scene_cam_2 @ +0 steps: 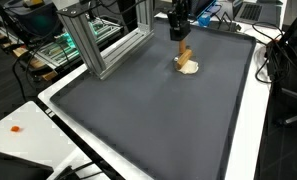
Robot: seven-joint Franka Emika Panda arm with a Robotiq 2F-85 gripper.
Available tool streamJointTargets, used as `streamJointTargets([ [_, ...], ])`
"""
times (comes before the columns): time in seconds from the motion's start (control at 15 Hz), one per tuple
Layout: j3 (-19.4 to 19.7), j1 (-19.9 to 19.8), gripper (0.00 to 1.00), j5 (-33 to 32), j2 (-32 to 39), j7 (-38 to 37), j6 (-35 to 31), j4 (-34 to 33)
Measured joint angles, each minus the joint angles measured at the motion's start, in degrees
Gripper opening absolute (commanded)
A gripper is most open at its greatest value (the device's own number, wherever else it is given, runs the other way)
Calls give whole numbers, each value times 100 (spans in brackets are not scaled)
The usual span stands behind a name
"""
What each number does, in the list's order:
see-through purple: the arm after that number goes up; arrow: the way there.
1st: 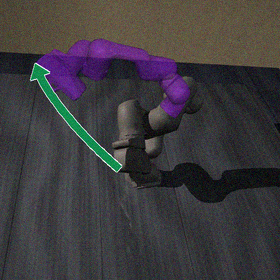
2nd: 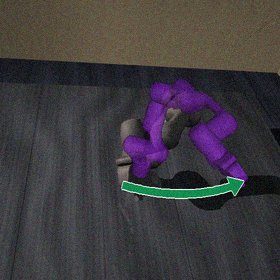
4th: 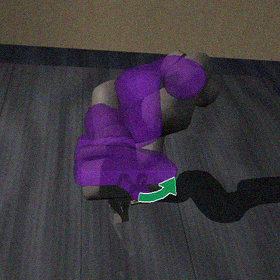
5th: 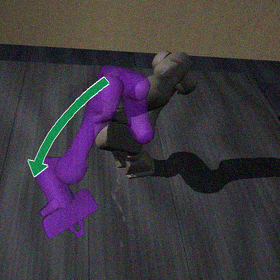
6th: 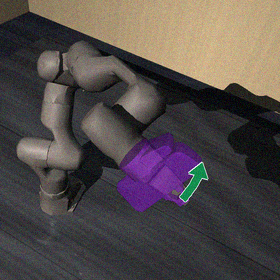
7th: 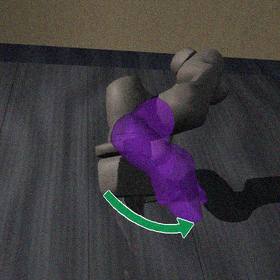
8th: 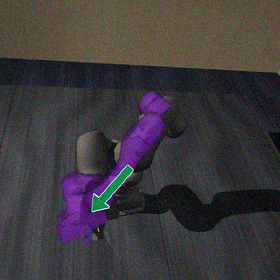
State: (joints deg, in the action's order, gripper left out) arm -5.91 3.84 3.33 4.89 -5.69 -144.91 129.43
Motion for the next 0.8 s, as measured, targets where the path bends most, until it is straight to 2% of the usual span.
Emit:
streamJointTargets([
  [0.47, 65, -6, 23, 250, -92, -364, 761, -49],
  [0.8, 92, -9, 23, 350, -77, -58, 601, -28],
])
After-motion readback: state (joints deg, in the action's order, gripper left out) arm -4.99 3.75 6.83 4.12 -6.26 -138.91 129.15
